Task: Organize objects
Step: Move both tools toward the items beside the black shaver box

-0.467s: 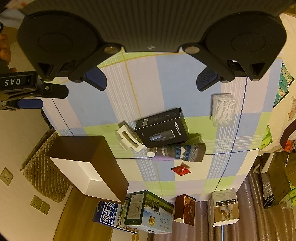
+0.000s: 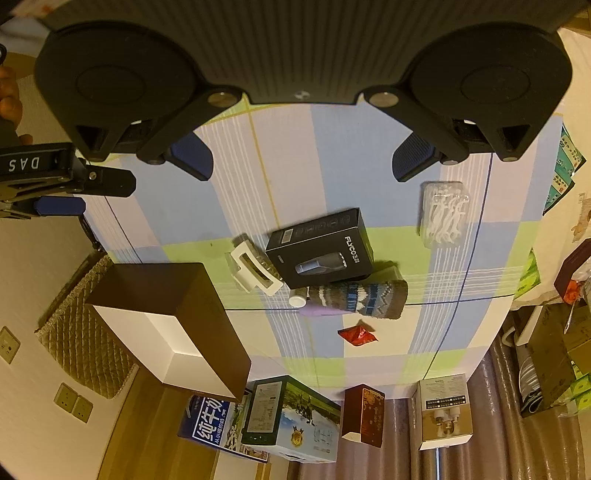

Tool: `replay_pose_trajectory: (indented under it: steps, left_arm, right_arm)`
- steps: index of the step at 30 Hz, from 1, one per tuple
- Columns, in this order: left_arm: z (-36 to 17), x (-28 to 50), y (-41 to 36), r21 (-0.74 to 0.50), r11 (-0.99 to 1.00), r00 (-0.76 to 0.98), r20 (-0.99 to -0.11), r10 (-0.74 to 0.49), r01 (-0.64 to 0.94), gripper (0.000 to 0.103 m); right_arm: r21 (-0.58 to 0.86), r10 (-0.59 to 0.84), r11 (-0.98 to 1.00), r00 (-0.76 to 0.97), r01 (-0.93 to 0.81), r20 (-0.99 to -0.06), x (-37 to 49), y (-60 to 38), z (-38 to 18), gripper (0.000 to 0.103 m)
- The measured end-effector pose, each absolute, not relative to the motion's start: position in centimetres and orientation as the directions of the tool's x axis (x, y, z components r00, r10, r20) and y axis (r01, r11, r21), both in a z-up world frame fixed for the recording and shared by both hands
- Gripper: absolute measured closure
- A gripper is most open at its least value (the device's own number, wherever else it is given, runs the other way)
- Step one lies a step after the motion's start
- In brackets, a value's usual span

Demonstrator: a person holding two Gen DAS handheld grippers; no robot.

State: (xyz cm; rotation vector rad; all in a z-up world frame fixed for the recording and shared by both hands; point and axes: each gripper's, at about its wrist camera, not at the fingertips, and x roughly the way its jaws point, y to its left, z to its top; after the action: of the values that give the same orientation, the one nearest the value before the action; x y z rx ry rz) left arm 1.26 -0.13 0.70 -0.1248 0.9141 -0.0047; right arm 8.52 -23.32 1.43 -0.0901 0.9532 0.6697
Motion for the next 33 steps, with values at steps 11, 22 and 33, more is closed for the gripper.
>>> replay_pose_trajectory:
  steps: [11, 22, 33]
  left_arm:
    - [0.8, 2.0, 0.0, -0.11, 0.991, 0.613, -0.789, -0.042, -0.073, 0.001]
    - [0.5, 2.6, 0.8, -0.099, 0.989, 0.603, -0.798, -0.014, -0.107, 0.001]
    - [-0.1, 3.7, 3.5, -0.072, 0.979, 0.592, -0.804, 0.058, -0.192, 0.001]
  right_arm:
    - [0.219, 0.504, 0.78, 0.381, -0.586, -0.775, 9.7, -22.7, 1.3, 0.002]
    - [0.225, 0.512, 0.768, 0.364, -0.6, -0.778, 11.2, -21.4, 0.6, 0.002]
    - [0.23, 0.53, 0.765, 0.385, -0.602, -0.756, 14.4, -20.8, -0.6, 0.002]
